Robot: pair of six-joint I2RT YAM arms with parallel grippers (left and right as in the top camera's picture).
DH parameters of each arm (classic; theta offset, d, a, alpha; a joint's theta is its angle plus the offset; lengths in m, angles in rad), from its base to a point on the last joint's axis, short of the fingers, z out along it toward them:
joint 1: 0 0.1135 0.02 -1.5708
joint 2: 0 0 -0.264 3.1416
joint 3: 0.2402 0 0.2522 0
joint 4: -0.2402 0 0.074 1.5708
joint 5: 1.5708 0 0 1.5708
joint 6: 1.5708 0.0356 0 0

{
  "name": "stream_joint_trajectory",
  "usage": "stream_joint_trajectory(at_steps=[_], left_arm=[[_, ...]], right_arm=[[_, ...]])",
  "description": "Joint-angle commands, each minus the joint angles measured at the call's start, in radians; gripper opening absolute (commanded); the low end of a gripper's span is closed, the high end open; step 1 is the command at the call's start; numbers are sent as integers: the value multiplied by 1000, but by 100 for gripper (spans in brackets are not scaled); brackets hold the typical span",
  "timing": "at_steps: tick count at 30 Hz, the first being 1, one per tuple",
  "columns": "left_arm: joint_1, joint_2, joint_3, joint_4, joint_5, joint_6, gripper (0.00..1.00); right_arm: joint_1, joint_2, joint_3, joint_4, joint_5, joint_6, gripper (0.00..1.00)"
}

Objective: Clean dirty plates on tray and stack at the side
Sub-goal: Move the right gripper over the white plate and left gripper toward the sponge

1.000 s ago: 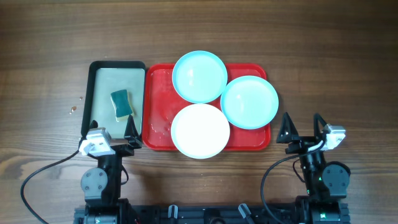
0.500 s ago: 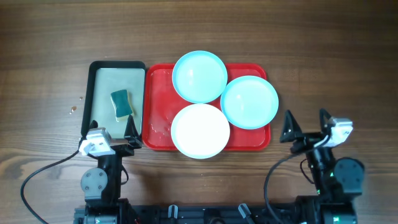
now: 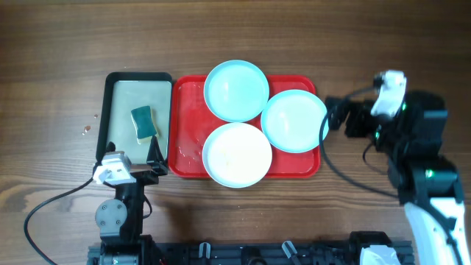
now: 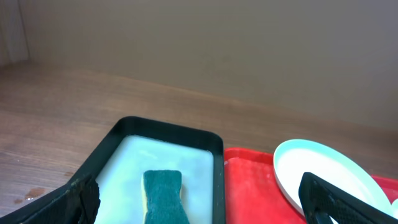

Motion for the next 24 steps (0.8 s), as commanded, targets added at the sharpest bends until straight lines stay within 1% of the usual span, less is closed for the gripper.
stream_joint_trajectory(at_steps=[1,3,5,9,11,13,14,15,17,18,21,22,24], left_arm=[[-4,-6,19,-5,80,-68,100],[-4,-6,51,-43,90,-114,100],[-4,-5,123,-134,90,-134,100],[-4,31,260,-280,76,-134,100],[-4,87,350,-369,53,-134,100],[-4,179,446,-437,54,-134,100],[-4,279,533,-488,61,-133,100],[-4,358,604,-534,60,-123,100],[-4,585,814,-685,60,-73,100],[-4,657,881,-737,60,-73,100],[-4,908,1087,-935,86,-74,100],[-4,987,1126,-969,114,-78,100],[-4,1073,1136,-996,185,-81,100]], right_arm=[[4,76,59,7,-98,171,100],[4,92,58,-9,-105,157,100],[4,105,58,-17,-103,155,100],[4,95,58,-28,-95,131,100],[4,89,58,-39,-73,131,99],[4,87,58,-55,-40,110,85],[4,88,58,-73,-40,73,75],[4,88,58,-95,-40,42,68],[4,92,80,-160,-40,7,38],[4,98,104,-192,-40,-4,35],[25,136,208,-332,-40,-65,35],[47,160,245,-389,-40,-89,37],[103,198,260,-440,-40,-119,42]])
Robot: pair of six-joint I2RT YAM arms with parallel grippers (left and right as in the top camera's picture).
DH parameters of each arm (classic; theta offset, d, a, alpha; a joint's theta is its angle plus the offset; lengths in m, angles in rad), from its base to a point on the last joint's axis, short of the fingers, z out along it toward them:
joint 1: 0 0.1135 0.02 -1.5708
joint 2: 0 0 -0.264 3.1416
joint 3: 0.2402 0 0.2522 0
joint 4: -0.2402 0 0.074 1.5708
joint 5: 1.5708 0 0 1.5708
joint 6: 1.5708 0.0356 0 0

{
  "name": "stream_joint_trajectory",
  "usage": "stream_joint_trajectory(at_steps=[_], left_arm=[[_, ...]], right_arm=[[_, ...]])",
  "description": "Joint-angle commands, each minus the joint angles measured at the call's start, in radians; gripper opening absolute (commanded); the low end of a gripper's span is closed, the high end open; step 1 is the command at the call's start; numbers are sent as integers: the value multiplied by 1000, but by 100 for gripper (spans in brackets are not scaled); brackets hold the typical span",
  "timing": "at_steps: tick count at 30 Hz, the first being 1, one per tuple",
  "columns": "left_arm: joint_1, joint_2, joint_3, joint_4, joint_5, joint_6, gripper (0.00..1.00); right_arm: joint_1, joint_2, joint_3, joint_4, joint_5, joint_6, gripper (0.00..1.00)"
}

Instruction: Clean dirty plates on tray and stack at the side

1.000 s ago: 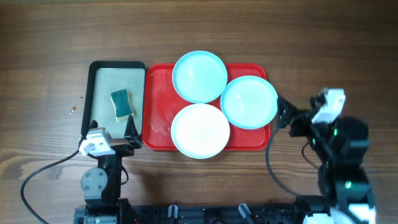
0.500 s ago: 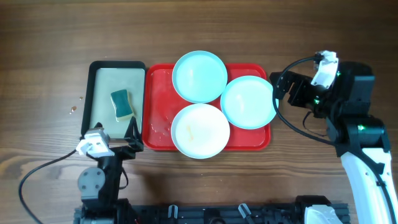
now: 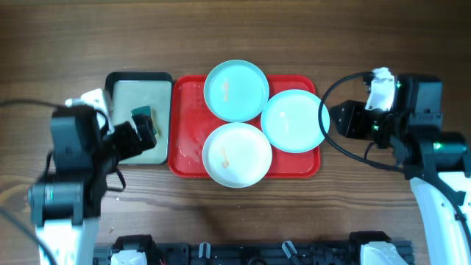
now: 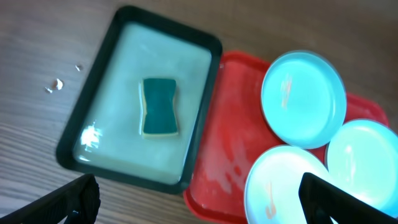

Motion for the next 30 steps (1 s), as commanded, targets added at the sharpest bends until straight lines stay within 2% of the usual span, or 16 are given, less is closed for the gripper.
stream_joint_trajectory(at_steps=[1,3,5,6,10,14,18,20,25,26,27,28,29,30], left_arm=[[-4,156,44,-48,113,12,100],[-4,209,44,-62,112,13,100],[-4,254,44,-64,112,13,85],[-4,264,44,-64,111,13,82],[-4,278,44,-64,111,13,83],[-4,278,44,-52,111,13,87],[-4,281,44,-44,108,12,82],[-4,282,44,-44,108,12,77],[-4,282,44,-44,108,12,77],[-4,282,44,-44,108,12,77],[-4,282,44,-44,108,12,78],[-4,282,44,-44,108,12,81],[-4,282,44,-44,108,12,83],[-4,282,44,-44,108,12,92]], right_arm=[[87,71,44,-55,3,-85,45],[146,120,43,-81,3,-85,49],[226,195,43,-82,35,-70,51],[253,221,43,-77,60,-45,51],[353,323,43,-50,122,28,53],[427,385,37,-5,129,34,53],[488,440,20,14,187,87,51],[504,476,16,19,186,109,47],[511,543,14,26,186,141,44],[511,557,14,37,186,156,50],[511,567,14,43,186,158,74],[511,578,14,52,186,158,90],[511,583,14,58,186,158,99],[511,589,14,64,186,158,100]])
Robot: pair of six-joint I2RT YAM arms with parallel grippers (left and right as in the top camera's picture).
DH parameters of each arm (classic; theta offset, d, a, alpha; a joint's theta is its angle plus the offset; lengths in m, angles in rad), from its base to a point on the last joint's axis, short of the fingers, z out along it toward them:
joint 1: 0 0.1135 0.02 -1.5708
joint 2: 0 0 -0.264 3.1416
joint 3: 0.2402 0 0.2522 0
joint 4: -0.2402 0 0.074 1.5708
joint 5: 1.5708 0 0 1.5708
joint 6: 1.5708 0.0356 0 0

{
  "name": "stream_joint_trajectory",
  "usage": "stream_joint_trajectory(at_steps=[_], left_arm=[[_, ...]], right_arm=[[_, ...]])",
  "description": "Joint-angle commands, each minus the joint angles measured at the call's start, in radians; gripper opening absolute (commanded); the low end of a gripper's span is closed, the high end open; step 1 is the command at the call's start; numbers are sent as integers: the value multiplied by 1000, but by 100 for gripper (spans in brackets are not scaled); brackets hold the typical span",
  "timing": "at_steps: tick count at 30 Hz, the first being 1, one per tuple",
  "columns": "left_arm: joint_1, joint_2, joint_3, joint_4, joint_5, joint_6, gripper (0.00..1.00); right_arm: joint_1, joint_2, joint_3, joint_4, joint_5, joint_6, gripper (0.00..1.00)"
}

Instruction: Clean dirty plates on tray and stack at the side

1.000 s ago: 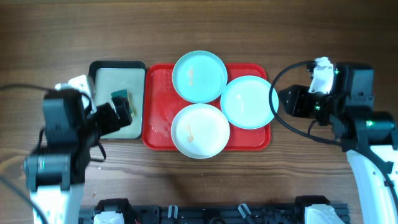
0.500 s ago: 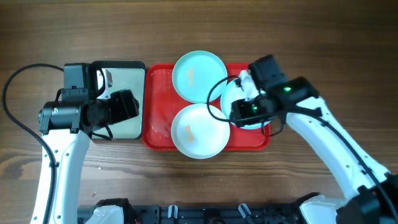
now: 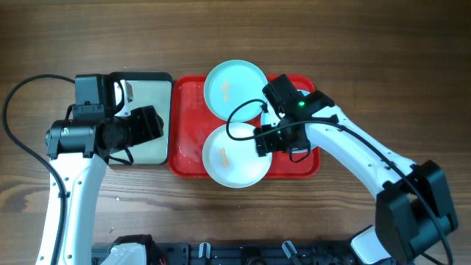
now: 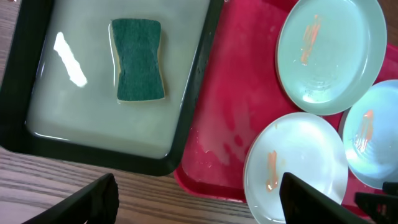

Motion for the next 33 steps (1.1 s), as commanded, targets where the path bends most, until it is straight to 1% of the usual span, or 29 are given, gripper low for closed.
stream_joint_trajectory(at_steps=[1,3,4,5,6,7,8,9,10,12,15,17,19,24,26,29,31,33], left_arm=[[-4,7,12,3,11,6,100],[-4,7,12,3,11,6,100],[-4,7,12,3,12,6,100],[-4,7,12,3,12,6,100],[-4,7,12,3,12,6,100],[-4,7,12,3,12,6,100],[-4,7,12,3,12,6,100],[-4,7,12,3,12,6,100],[-4,7,12,3,12,6,96],[-4,7,12,3,12,6,86],[-4,7,12,3,11,6,81],[-4,7,12,3,12,6,77],[-4,7,12,3,11,6,74],[-4,7,12,3,11,6,71],[-4,7,12,3,11,6,71],[-4,7,12,3,11,6,68],[-4,7,12,3,11,6,66],[-4,7,10,3,-1,6,63]], right_arm=[[4,26,-8,18,8,26,100],[4,28,-8,23,1,26,100],[4,28,-8,23,2,26,93],[4,28,-8,21,2,37,68],[4,28,-9,16,6,64,54],[4,28,-15,19,6,89,43],[4,28,-25,23,6,113,37],[4,28,-33,26,5,116,36],[5,28,-50,35,6,125,35],[6,28,-83,66,6,129,35],[7,28,-108,107,9,128,33],[7,28,-119,125,9,130,29],[7,28,-130,138,9,130,27],[7,28,-188,207,5,138,20],[7,28,-193,224,4,139,11],[7,28,-193,237,2,174,9],[7,28,-193,257,2,192,5],[7,28,-193,267,2,219,4]])
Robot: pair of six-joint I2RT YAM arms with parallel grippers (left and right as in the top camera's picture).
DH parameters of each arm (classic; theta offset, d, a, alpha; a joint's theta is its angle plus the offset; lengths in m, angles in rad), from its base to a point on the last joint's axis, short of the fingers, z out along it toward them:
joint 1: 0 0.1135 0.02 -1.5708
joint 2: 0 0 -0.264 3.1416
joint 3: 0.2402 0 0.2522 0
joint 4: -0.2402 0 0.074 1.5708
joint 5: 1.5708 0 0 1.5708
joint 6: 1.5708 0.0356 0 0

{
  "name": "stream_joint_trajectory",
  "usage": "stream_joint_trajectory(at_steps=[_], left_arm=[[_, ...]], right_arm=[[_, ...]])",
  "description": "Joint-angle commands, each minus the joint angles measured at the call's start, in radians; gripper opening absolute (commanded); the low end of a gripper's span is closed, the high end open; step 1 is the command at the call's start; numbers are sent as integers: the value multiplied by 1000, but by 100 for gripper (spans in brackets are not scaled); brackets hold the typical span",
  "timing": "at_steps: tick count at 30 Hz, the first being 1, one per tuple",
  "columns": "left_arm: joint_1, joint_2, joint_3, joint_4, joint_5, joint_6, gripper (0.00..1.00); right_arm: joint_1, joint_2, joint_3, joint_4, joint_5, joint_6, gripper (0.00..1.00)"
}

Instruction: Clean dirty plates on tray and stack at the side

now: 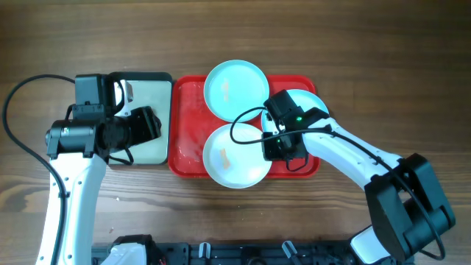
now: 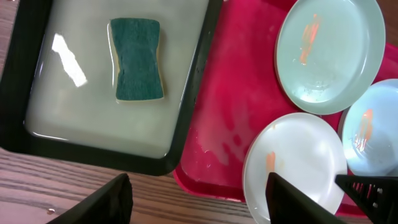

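Three plates smeared with orange lie on the red tray: a pale blue one at the back, another pale blue one at the right, half under my right arm, and a white one in front. A green sponge lies in the black basin of water. My left gripper hangs open above the basin's near edge, nothing between its fingers. My right gripper sits at the white plate's right rim; its jaws are not resolved.
Bare wooden table lies all round the tray and basin. The basin touches the tray's left side. My right arm's cable loops over the white plate and the right blue plate.
My right gripper has shifted slightly right and nearer, to the white plate's right rim. The left gripper's fingers stand a little closer together. Plates and sponge lie where they were.
Both arms began pulled back at the table's front and right. Then the left wrist looked down on basin and tray from high up. Later it hung lower over the basin, with the right gripper over the white plate, now at its rim.
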Motion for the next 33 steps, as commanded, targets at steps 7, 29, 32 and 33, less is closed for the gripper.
stream_joint_trajectory(at_steps=[7,29,32,33], left_arm=[[-4,9,-2,2,-45,-3,59],[-4,354,-4,193,-206,-33,57],[-3,395,-4,253,-206,-2,54],[-3,412,-4,276,-206,17,51]], right_arm=[[6,13,-6,69,6,128,4],[6,13,-6,78,5,118,9],[6,13,-6,78,5,117,9],[6,13,-6,79,5,116,9]])
